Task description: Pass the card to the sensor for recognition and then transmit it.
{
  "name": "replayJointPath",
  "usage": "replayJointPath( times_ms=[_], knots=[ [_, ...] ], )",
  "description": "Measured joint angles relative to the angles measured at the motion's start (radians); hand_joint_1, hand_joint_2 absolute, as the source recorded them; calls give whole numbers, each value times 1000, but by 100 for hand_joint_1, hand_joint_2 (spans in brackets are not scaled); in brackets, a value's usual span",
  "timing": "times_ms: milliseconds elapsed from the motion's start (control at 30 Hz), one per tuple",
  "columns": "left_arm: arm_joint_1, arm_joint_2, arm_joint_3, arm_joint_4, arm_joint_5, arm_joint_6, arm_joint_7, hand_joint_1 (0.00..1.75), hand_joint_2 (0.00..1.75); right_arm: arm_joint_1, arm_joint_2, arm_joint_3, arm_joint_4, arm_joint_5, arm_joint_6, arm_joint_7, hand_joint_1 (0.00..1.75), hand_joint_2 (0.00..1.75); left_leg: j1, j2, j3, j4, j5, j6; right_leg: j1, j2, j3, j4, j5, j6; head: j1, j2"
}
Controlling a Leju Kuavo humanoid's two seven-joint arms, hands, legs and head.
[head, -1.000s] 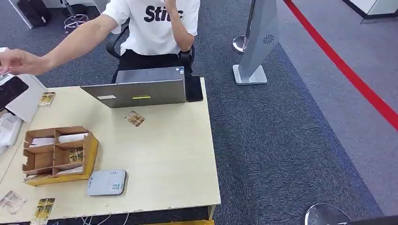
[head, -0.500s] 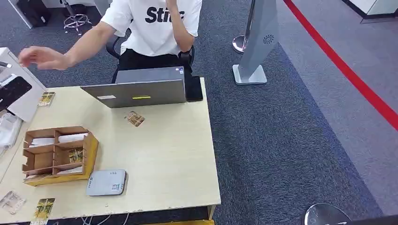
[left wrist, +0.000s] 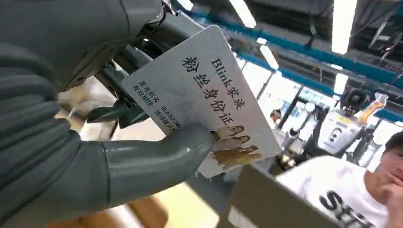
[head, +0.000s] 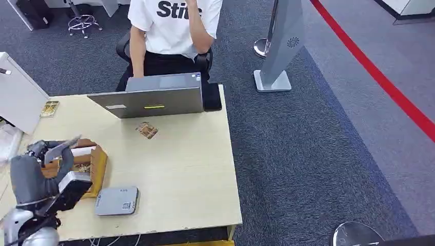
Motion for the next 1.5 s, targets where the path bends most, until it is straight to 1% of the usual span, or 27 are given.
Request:
replayJointPath(
  times_ms=[67,167,300,400,500,633,700,800,1233,1400,1500],
  knots=[
    [65,-37,0,-28,21,5,-5,175,175,0,3,-5,0,-2,-5,-3,0,175,0,-1,0,0,0,0,0,-1,0,0,0,0,0,0],
    [135,-81,0,-41,61,-2,-5,175,175,2,7,-15,0,-9,-12,-5,0,175,0,-1,0,0,0,0,0,-2,1,0,0,0,0,0],
    [184,-115,3,-41,74,-10,4,175,175,3,8,-21,0,-12,-15,-6,0,175,1,-2,0,0,0,0,0,-4,1,0,0,0,0,0],
    [195,-131,21,-33,71,-14,18,175,175,4,8,-23,0,-5,-14,-6,0,175,1,-2,0,0,0,0,0,-4,1,0,0,0,-1,0],
    [190,-142,47,3,101,-42,36,175,175,3,8,-23,0,6,-13,-6,0,175,1,-3,1,0,0,0,0,-4,2,0,0,0,0,0],
    [164,-151,95,112,130,-84,37,175,175,3,8,-23,0,23,-10,-5,0,175,1,-3,1,0,0,0,0,-5,2,0,0,0,-1,0],
    [158,-155,112,158,130,-91,37,175,175,3,8,-23,0,24,-10,-5,0,175,1,-3,1,0,0,0,0,-4,2,0,0,0,-1,0],
    [150,-160,124,198,128,-93,36,175,175,2,8,-23,0,24,-9,-4,0,175,0,-3,0,0,0,0,0,-5,2,0,0,0,0,0],
    [121,-179,137,294,98,-127,47,175,175,2,8,-23,0,34,-8,5,0,175,0,-4,1,0,0,0,0,-6,2,0,0,0,0,0],
    [113,-183,137,319,83,-141,68,175,175,2,8,-23,0,41,-5,7,0,175,0,-4,1,0,0,0,0,-6,2,0,0,0,0,0],
    [113,-183,137,319,83,-141,68,175,175,2,8,-23,0,41,-5,7,0,175,0,-4,1,0,0,0,0,-6,2,0,0,0,0,0]
  ],
)
